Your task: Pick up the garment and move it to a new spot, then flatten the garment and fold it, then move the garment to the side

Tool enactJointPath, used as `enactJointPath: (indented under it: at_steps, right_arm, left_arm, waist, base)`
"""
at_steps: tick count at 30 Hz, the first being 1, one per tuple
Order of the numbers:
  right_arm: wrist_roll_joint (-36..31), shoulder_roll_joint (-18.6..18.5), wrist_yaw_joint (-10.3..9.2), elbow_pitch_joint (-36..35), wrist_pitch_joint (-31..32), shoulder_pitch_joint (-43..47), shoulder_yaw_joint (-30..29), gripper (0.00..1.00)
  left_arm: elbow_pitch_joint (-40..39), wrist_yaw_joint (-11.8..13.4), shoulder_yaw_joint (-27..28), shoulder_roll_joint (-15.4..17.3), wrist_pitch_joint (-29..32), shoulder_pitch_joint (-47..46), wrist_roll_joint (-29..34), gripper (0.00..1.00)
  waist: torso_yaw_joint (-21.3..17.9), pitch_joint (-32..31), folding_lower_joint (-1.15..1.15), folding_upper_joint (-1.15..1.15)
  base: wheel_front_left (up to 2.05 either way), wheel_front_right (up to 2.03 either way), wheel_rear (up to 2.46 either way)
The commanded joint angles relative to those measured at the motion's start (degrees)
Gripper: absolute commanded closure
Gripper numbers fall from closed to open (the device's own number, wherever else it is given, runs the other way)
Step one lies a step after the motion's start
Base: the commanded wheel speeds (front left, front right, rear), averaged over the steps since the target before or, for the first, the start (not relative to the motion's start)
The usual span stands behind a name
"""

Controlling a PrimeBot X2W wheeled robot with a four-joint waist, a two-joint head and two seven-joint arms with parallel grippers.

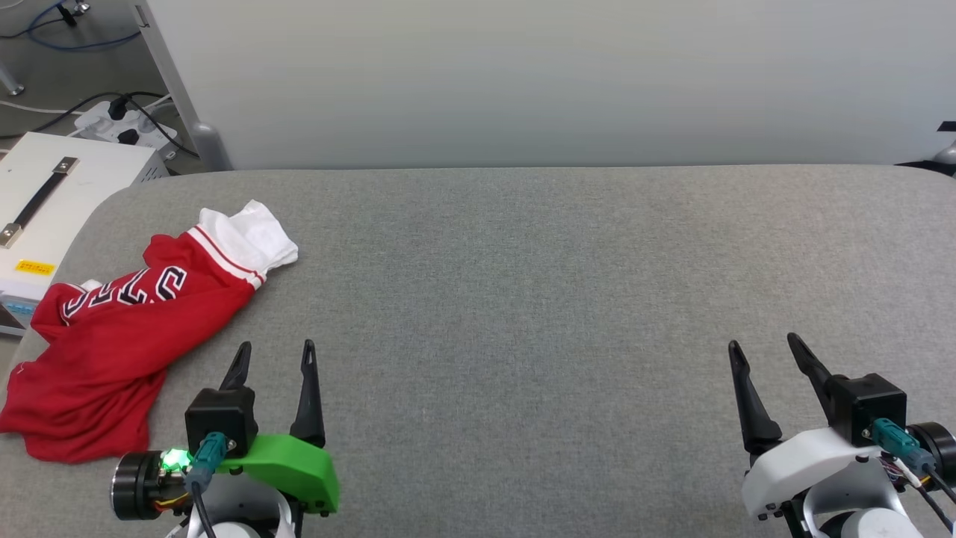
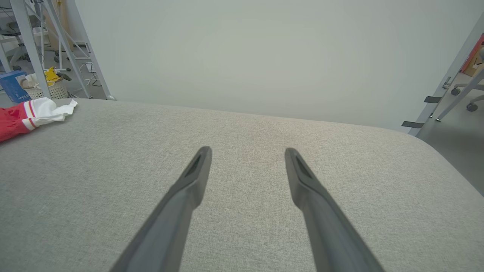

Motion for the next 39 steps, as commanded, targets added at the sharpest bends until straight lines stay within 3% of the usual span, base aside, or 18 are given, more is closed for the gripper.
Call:
enactJointPath:
  at_steps: [1, 39]
  right_arm:
    - [0.7, 0.0, -0.01, -0.5, -0.6, -0.2, -0.3, 0.0]
    - [4.0, 0.0, -0.02, -3.0, -5.1, 0.6, -0.8, 0.0]
  left_arm:
    - [-0.2, 0.4, 0.0, 0.0, -0.6, -0.1, -0.5, 0.0]
    - [0.0, 1.1, -0.4, -0.1, -5.1, 0.2, -3.2, 0.0]
  waist:
    - [0.0, 0.0, 0.0, 0.0]
    - [0.1, 0.1, -0.01, 0.0]
  base:
    - [0.0, 0.0, 0.0]
    - [0.0, 0.0, 0.0]
